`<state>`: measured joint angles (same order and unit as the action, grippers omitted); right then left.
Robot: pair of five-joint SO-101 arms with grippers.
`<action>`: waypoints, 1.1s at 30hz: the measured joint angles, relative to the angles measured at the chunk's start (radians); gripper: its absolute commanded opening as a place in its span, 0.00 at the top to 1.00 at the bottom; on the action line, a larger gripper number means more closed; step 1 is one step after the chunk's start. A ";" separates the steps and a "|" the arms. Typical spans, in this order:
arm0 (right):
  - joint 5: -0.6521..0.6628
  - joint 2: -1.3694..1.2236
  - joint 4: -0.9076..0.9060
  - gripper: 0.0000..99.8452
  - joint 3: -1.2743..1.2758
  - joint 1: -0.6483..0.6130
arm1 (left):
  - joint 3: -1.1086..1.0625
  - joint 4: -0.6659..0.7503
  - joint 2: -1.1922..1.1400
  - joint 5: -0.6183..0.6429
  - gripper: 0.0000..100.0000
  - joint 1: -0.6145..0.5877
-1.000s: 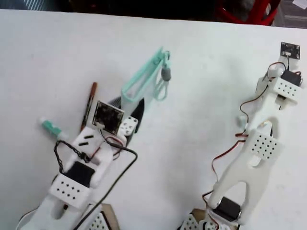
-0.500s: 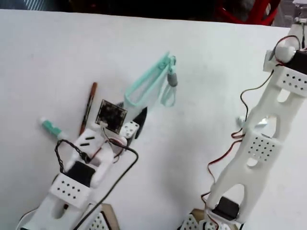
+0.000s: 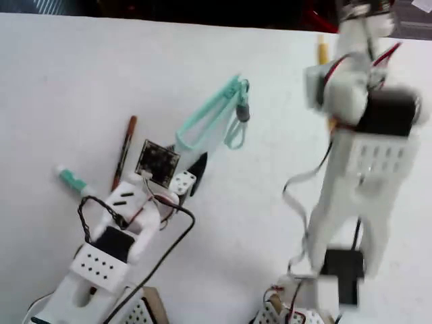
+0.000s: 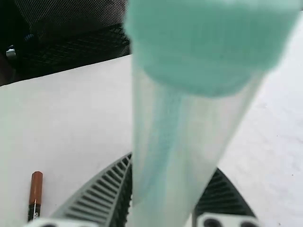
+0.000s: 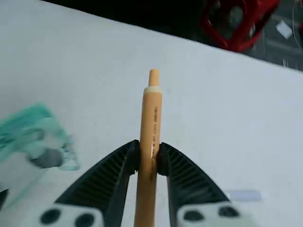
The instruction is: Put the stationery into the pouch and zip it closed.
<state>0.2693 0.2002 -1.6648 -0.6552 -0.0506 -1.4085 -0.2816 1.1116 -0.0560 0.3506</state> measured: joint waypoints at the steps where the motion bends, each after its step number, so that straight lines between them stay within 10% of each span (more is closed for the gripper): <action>1: 0.000 0.083 0.038 0.98 0.063 -0.061 | 0.000 0.000 0.000 0.000 0.83 0.000; 10: -0.224 0.459 0.585 0.98 0.528 -0.387 | -0.002 0.000 0.000 0.000 0.83 0.000; 19: -0.450 0.566 1.083 0.98 0.902 -0.433 | -0.002 0.000 0.000 0.000 0.83 0.000; 33: -0.370 0.391 1.530 0.98 1.083 -0.474 | -0.002 0.000 0.000 0.000 0.83 -0.005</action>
<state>-0.1005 0.5915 -0.1350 0.4281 -0.5247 -1.4101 -0.2816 1.1116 -0.0560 0.3460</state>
